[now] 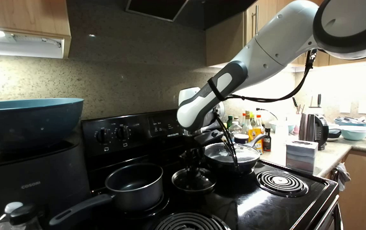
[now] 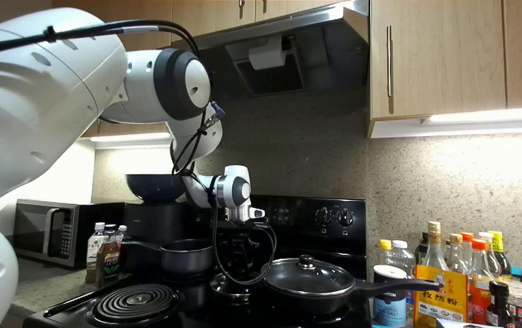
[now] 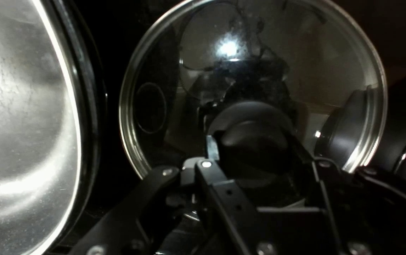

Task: Put the lid on the pot

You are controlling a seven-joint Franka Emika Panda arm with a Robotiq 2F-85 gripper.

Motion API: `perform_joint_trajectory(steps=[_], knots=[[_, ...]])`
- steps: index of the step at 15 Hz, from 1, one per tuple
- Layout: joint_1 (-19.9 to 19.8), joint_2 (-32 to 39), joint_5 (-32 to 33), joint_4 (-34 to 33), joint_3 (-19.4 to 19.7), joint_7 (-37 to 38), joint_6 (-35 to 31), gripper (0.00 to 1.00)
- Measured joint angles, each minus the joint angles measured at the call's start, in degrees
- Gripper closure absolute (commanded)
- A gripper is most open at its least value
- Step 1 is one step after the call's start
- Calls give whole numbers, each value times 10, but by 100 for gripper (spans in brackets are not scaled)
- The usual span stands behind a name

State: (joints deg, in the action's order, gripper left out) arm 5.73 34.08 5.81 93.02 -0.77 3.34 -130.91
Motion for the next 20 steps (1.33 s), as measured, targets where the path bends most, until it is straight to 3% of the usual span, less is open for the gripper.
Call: perform_joint_trajectory(steps=[9,10,13,14,20], knots=[[44,-37,13,0,-6,11,1,77],[49,-46,24,1,-3,19,1,52],[58,-66,44,3,4,31,1,52],[58,-68,45,4,5,31,1,77],[57,-63,42,5,-6,30,1,77]])
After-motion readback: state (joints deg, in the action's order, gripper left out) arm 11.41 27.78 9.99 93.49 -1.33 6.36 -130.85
